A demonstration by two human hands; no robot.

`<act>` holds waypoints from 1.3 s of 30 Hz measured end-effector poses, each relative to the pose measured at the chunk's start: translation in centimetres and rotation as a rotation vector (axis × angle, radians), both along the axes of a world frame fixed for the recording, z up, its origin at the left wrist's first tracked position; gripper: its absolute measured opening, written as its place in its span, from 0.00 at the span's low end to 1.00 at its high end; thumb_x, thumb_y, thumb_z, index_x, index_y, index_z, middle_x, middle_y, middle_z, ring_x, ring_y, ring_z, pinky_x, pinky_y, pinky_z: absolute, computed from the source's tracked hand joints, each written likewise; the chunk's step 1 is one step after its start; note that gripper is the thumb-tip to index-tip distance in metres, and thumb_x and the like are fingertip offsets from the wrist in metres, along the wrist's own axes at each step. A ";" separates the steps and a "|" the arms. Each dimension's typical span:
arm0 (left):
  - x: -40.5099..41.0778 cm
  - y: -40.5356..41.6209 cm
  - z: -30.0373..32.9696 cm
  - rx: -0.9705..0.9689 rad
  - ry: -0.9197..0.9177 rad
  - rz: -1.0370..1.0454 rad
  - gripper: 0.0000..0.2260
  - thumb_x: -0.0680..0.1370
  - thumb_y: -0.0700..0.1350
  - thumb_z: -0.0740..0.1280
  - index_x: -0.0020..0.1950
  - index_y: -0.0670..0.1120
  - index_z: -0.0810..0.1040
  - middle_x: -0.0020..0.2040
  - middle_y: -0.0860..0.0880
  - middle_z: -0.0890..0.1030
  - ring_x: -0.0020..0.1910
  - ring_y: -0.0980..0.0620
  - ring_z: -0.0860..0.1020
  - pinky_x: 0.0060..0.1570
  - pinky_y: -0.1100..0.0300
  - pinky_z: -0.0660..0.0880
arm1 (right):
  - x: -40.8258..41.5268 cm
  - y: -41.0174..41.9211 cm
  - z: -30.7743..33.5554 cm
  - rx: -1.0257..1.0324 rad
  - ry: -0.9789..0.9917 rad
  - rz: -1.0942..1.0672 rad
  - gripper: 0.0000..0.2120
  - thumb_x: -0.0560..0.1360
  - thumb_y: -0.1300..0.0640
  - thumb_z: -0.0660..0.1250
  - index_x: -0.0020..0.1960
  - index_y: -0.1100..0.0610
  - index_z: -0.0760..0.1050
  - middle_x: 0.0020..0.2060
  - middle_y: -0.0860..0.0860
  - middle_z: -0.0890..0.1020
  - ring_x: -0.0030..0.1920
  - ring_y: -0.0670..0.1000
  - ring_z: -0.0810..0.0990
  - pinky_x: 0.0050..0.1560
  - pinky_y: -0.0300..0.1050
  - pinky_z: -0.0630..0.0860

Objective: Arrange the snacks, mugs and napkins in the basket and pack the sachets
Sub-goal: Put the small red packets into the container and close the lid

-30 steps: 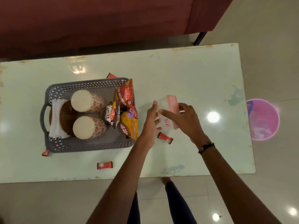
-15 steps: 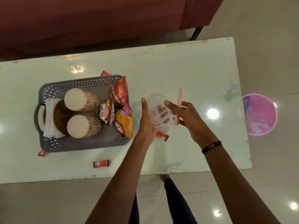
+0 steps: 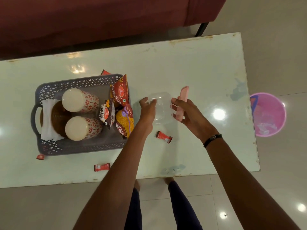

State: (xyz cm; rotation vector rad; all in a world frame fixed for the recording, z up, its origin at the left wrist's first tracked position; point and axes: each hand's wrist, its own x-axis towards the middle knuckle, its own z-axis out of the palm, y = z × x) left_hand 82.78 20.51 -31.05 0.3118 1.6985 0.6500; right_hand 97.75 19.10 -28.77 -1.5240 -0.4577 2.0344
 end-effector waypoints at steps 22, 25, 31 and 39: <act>-0.1 -4.5 -1.6 0.207 0.123 -0.177 0.20 0.80 0.44 0.61 0.72 0.44 0.64 0.71 0.47 0.68 0.69 0.50 0.67 0.61 0.62 0.65 | 6.0 -0.3 -4.7 0.138 -0.650 -0.246 0.23 0.73 0.65 0.67 0.67 0.58 0.69 0.61 0.55 0.77 0.59 0.52 0.76 0.58 0.43 0.73; -0.9 -7.1 -0.8 0.370 0.195 -0.241 0.16 0.80 0.43 0.61 0.68 0.45 0.69 0.66 0.49 0.73 0.65 0.55 0.70 0.57 0.69 0.68 | 5.4 -2.3 -4.6 0.198 -0.821 -0.327 0.23 0.73 0.64 0.68 0.67 0.58 0.68 0.63 0.54 0.75 0.62 0.51 0.74 0.56 0.37 0.70; -4.4 -13.9 1.1 0.589 0.397 -0.533 0.09 0.80 0.49 0.59 0.57 0.51 0.75 0.54 0.57 0.79 0.56 0.58 0.76 0.48 0.69 0.74 | -1.0 -9.2 -3.8 0.474 -0.832 0.091 0.13 0.74 0.65 0.68 0.57 0.60 0.75 0.55 0.56 0.78 0.54 0.55 0.77 0.51 0.32 0.74; -10.7 -21.2 0.7 0.489 0.543 -0.600 0.08 0.80 0.45 0.60 0.56 0.47 0.76 0.52 0.54 0.80 0.52 0.59 0.77 0.45 0.72 0.73 | -6.4 -11.2 -5.1 0.553 -0.971 0.417 0.12 0.74 0.60 0.68 0.57 0.57 0.75 0.53 0.53 0.77 0.54 0.54 0.73 0.48 0.42 0.72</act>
